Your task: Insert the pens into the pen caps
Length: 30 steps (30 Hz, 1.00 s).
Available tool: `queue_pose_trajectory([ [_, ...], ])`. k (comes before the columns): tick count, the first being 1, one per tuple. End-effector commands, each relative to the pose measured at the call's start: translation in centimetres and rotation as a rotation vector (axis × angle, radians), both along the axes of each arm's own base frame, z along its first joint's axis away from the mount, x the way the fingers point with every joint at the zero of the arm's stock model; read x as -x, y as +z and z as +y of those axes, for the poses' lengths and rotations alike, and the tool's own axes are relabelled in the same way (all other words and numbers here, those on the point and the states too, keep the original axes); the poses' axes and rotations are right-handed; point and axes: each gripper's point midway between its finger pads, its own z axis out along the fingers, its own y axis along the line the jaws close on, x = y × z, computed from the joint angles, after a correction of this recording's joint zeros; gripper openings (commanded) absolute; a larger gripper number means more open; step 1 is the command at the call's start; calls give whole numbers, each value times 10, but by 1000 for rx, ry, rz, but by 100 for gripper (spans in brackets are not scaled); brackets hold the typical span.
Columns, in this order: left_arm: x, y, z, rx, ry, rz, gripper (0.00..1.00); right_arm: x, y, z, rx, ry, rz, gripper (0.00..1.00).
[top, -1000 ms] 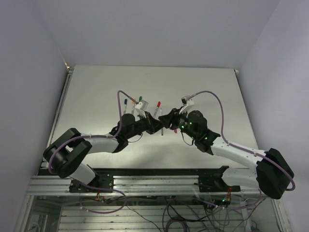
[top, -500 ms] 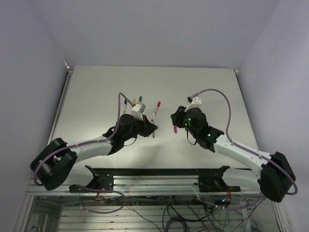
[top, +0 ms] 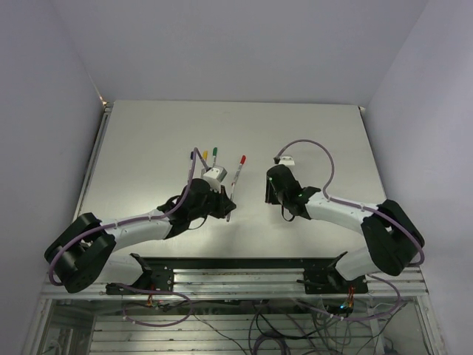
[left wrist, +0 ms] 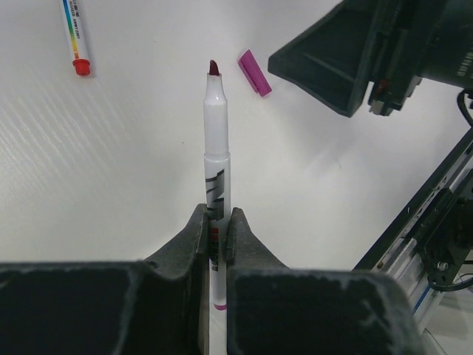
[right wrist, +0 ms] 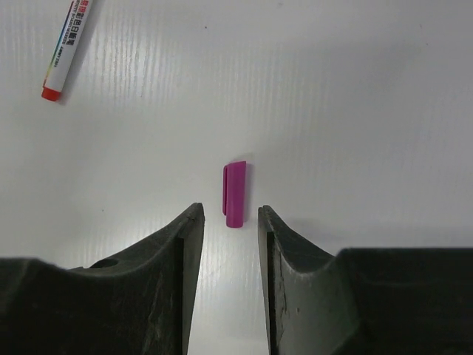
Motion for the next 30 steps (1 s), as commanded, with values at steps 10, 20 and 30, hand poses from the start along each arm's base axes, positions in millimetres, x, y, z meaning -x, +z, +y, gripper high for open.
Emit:
queue_pose_trajectory([
  [10,5,-4,-2,-6,-19,-5,7,-18,-20,2,89,5,23,33],
  [20,4,-7,-4,-9,-17,0,7,-24,-34,3,112,4,53,30],
  [30,2,-7,-5,0,-15,0,7,-9,-47,-3,115,-3,118,19],
])
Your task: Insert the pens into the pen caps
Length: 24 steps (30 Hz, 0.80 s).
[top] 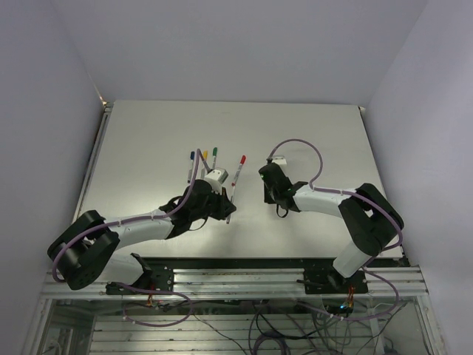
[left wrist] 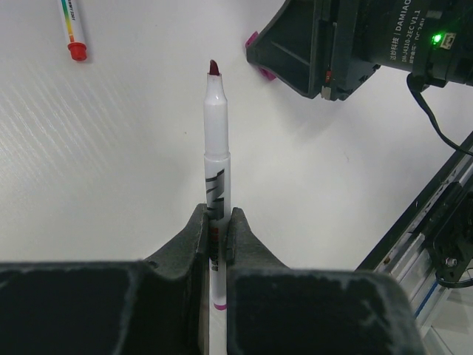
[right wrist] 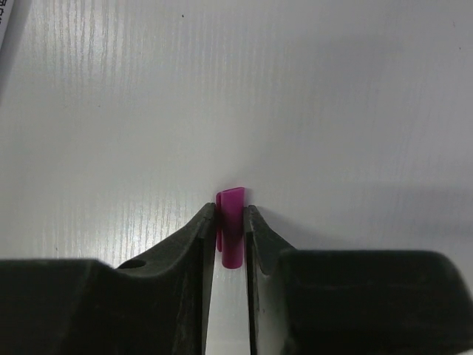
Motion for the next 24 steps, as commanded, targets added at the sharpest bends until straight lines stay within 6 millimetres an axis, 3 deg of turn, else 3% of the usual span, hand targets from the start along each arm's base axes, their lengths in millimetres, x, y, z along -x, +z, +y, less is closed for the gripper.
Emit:
queue_pose_trajectory([
  [1,-2,4,-5,23,-4,-19,7,9,-10,-5,12,-12,48,13],
  [3,-2,4,-5,24,-3,-20,7,12,-13,-6,16,-10,68,0],
  [8,-2,6,-6,26,-7,-22,7,16,-18,-6,24,-3,97,0],
  [14,0,5,-5,32,-10,-18,7,6,1,5,-28,13,40,0],
  [19,1,8,-7,45,-16,-21,7,-4,30,14,-111,23,-58,0],
  [21,1,11,-9,50,-23,-25,7,-7,51,19,-173,34,-126,0],
  [24,5,22,-17,76,-64,-62,7,-12,96,28,-299,58,-268,0],
])
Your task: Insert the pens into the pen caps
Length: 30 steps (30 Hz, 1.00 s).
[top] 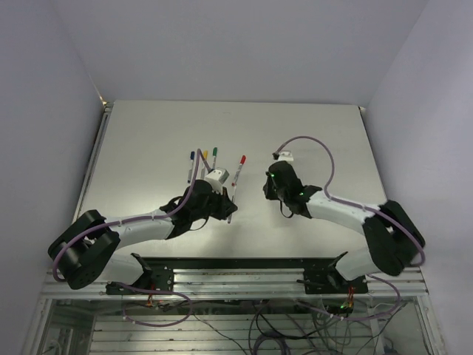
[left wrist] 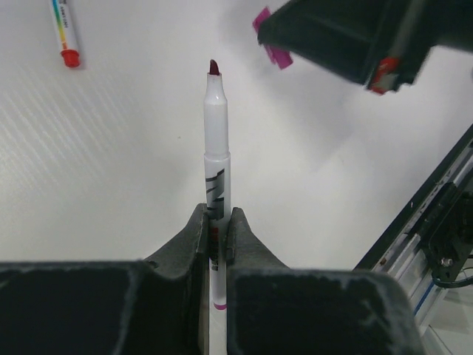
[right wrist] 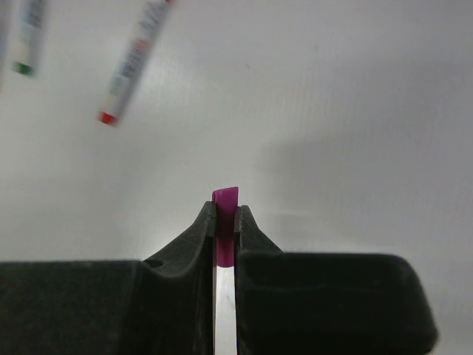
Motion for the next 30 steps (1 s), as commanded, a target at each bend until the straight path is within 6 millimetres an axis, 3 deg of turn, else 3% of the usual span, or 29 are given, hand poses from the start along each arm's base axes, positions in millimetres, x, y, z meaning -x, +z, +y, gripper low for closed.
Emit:
queue_pose_trajectory([
  [1,5,26,-17,81,-64,-71,7,-14,74,18,-213,31,-237,0],
  [7,11,53,-39,154,-122,-107,7,-4,152,24,-421,93,-468,0],
  [13,16,85,-64,246,-179,-143,7,13,200,28,-585,167,-617,0],
  [21,22,116,-85,356,-237,-157,7,30,222,36,-717,248,-708,0],
  [30,24,118,-87,368,-240,-154,7,38,232,35,-786,262,-754,0],
])
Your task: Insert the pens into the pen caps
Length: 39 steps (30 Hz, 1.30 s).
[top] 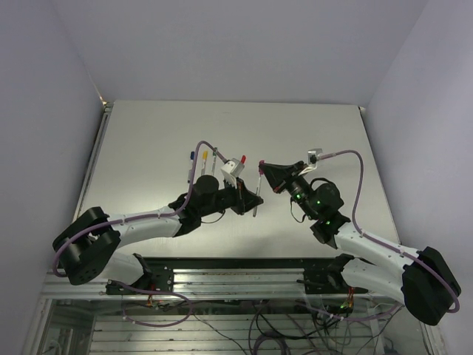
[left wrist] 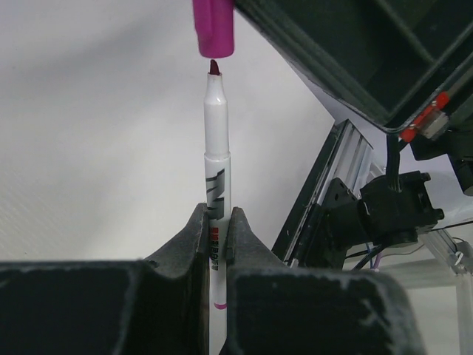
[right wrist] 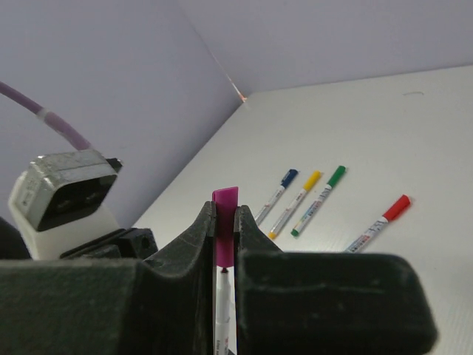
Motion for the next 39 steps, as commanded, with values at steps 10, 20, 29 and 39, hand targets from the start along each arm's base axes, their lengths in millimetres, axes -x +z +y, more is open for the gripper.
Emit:
queue_pose_trajectory([
  [10,4,27,-10,71,-28,-43,7,8,26,0,-84,30,-78,0],
  [20,5,34,-6,80,-18,-62,7,9,20,-1,-72,26,-71,0],
  [29,4,36,-5,79,-14,-68,7,10,20,0,-74,31,-70,0],
  [39,3,29,-6,74,-6,-57,7,11,19,0,-79,37,-61,0],
])
